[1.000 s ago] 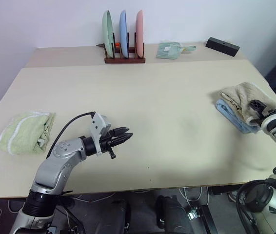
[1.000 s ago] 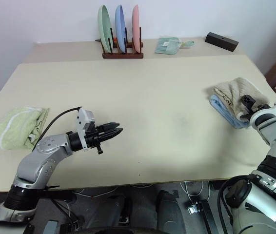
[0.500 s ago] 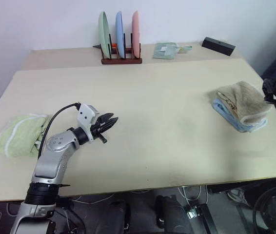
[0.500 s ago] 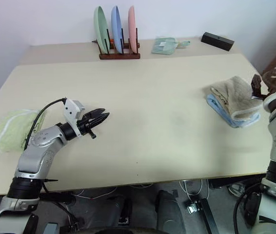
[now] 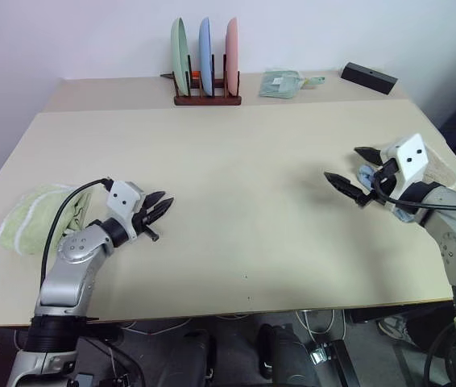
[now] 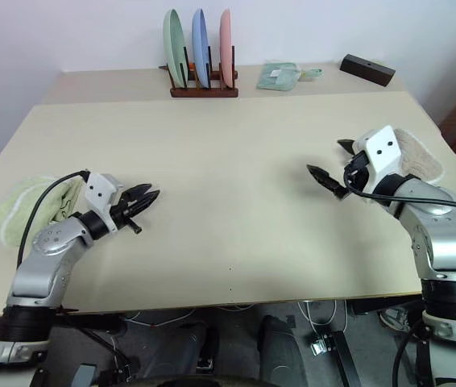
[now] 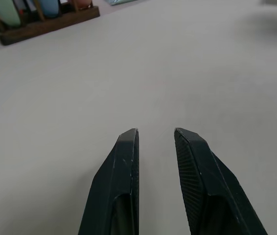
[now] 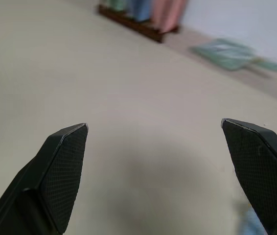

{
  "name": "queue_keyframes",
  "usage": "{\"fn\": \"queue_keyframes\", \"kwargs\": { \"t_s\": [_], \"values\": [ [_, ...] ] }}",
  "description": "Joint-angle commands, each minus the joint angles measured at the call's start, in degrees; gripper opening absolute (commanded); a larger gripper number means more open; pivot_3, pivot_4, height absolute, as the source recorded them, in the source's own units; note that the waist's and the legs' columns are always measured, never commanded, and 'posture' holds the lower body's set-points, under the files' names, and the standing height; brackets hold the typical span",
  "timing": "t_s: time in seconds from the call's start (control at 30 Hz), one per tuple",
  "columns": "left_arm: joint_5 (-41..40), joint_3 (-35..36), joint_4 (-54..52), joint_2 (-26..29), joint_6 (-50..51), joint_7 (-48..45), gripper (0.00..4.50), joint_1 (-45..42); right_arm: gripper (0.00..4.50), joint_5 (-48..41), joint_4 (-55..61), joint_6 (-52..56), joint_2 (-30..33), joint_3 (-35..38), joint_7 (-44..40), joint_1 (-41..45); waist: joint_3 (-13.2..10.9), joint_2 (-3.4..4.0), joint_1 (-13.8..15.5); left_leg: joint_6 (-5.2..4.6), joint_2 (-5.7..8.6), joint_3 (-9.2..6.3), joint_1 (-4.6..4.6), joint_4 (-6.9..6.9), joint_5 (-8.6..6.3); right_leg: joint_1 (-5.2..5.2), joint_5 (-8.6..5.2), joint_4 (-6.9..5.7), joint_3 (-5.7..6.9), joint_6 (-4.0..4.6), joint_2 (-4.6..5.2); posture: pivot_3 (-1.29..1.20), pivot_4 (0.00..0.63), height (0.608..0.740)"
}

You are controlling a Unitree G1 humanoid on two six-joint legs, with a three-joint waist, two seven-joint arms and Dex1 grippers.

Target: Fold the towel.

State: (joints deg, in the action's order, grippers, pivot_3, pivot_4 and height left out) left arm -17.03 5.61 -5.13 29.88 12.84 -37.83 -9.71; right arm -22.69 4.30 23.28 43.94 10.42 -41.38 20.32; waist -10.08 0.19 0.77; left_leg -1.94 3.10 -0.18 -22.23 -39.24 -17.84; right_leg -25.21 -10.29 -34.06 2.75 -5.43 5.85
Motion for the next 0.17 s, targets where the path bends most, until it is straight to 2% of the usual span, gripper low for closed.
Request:
{"fn": "queue_keyframes", "kwargs": {
  "t_s": [0.03, 0.17],
  "values": [
    [-1.6, 2.1, -3.6, 0.8, -0.3, -0.7, 1.11, 1.4, 4.46, 0.0, -0.6, -1.0, -0.1, 0.1, -1.7, 1.0, 0.0, 0.0, 0.0, 0.0, 0.0, 0.0, 0.0, 0.0, 0.0, -0.01, 0.0, 0.0, 0.0, 0.0, 0.0, 0.0, 0.15, 0.74],
    [-2.5, 2.7, -4.9, 1.0, 0.5, -0.8, 1.11, 2.6, 4.46, -1.5, 0.8, 0.6, 0.1, -1.2, -5.3, -0.2, 0.0, 0.0, 0.0, 0.02, 0.0, -0.01, 0.0, 0.0, 0.0, -0.02, 0.0, 0.0, -0.02, 0.0, 0.02, 0.0, 0.15, 0.74]
  ]
}}
